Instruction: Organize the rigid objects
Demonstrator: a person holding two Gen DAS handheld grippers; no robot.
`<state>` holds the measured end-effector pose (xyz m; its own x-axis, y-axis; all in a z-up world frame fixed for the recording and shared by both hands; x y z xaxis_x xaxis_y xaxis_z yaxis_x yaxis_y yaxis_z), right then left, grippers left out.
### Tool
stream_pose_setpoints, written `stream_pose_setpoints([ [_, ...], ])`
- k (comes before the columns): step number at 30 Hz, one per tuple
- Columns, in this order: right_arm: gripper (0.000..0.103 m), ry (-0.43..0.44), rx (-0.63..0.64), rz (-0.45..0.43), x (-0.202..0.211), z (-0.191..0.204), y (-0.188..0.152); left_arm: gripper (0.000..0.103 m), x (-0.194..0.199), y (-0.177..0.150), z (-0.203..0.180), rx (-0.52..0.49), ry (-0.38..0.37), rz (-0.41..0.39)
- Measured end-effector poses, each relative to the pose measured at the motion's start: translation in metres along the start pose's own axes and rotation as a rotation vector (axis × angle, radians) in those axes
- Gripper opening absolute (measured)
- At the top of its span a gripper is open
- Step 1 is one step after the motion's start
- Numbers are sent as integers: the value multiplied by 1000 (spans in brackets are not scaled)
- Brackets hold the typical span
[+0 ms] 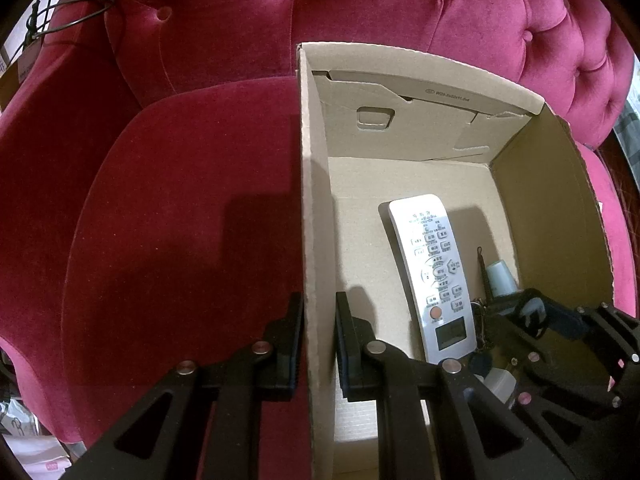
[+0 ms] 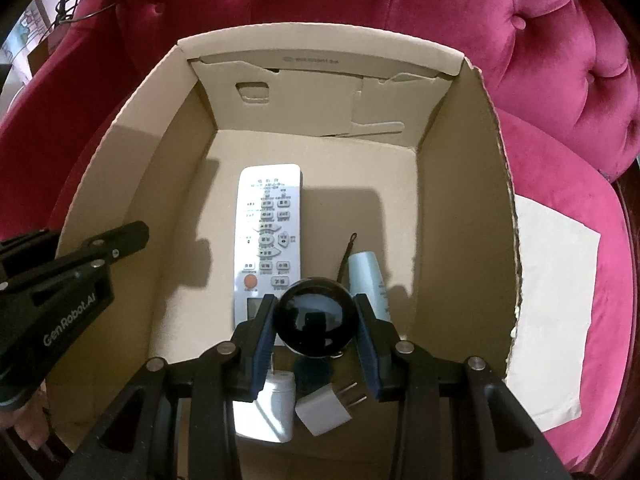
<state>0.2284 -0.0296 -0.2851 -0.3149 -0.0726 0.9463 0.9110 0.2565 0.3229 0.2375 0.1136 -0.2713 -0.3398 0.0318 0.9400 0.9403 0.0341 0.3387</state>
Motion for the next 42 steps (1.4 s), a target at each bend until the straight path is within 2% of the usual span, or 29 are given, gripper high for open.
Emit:
stream_pose_setpoints([
  [5, 41, 4, -8, -1, 1, -1, 0, 16, 0, -1, -1, -3, 3, -1],
  [12, 53, 19, -12, -28, 11, 4, 5, 16, -1, -1, -2, -4, 4, -1],
  [21, 69, -27, -43, -85, 40, -3, 17, 16, -1, -1, -2, -4, 4, 0],
  [27, 75, -39, -80, -95, 56, -13, 17, 16, -1, -1, -2, -6, 8, -1],
  [37, 103, -107, -115, -135, 76, -33, 9, 16, -1, -1, -3, -4, 16, -2],
  [42, 103, -105, -129, -146, 81, -41, 4, 16, -1, -1, -4, -5, 26, -6],
])
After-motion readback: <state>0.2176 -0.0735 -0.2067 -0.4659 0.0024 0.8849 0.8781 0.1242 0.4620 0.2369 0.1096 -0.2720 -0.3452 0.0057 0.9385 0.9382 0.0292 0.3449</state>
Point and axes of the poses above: each gripper's, at about its wrist camera, not at the fingertips, and x roughly against the way its jaws point, z to its left, y to its top, the point moved 10 cm from there along -x, roughly the way its jaws point, and after that the axes turned 4 degrees about x, right-handed, at the moved point
